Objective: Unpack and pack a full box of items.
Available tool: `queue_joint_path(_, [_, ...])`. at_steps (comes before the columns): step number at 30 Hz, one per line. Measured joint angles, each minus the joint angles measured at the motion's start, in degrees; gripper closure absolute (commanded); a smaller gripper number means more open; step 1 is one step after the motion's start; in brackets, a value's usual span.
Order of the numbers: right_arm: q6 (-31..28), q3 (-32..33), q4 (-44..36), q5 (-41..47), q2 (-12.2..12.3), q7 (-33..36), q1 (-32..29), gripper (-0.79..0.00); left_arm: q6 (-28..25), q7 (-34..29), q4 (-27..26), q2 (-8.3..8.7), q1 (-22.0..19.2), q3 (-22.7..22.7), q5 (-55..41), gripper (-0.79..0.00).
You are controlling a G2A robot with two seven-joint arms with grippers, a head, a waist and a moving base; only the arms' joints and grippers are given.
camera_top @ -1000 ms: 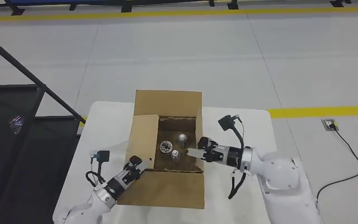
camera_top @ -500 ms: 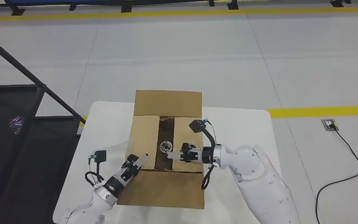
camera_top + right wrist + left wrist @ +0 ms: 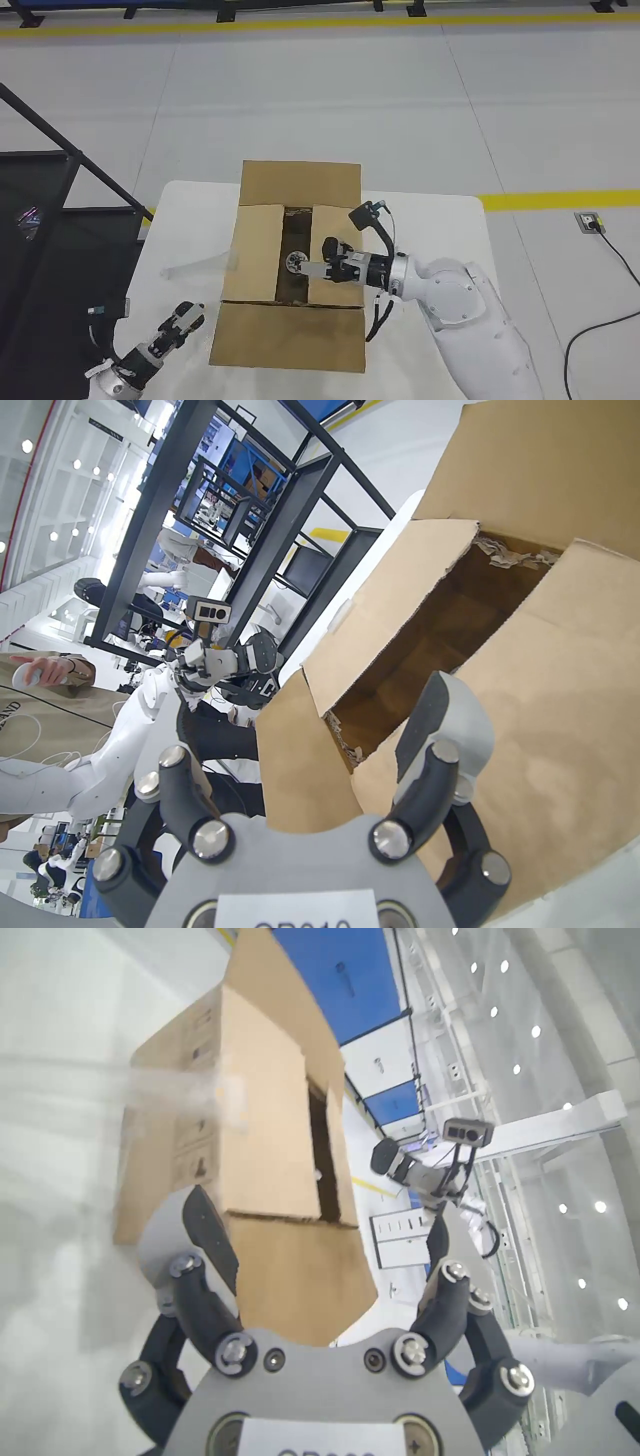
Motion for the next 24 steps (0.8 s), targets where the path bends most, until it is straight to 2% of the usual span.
queue_joint_path(5, [0.45, 0.22, -0.34, -0.79, 0.02, -1.94, -0.47, -0.785, -2.50, -13.28, 4.16, 0.95, -0.41, 1.18, -3.87, -0.785])
queue_joint_path(8, [0.95, 0.93, -0.18, -2.72, 0.04, -9.00, -0.59, -0.785, -2.83, -18.01, 5.88, 1.32, -1.28, 2.58, -3.98, -0.785])
queue_joint_path(12, [3.32, 1.54, 1.87, -10.54, -0.08, -22.01, -0.24, -0.785, -2.96, -21.85, 7.29, 1.61, -2.49, 5.17, -6.72, -0.785])
queue_joint_path(17, [6.97, 1.21, 9.25, -12.00, -0.62, -30.58, 3.72, -0.785, -4.74, -23.32, 6.46, 1.84, -2.55, 6.10, -11.43, -0.785])
queue_joint_path(24, [7.49, -0.71, 24.63, -16.08, -1.66, -41.07, 11.91, -0.785, -7.16, -18.95, 2.84, 1.91, -1.75, 5.92, -15.34, -0.785])
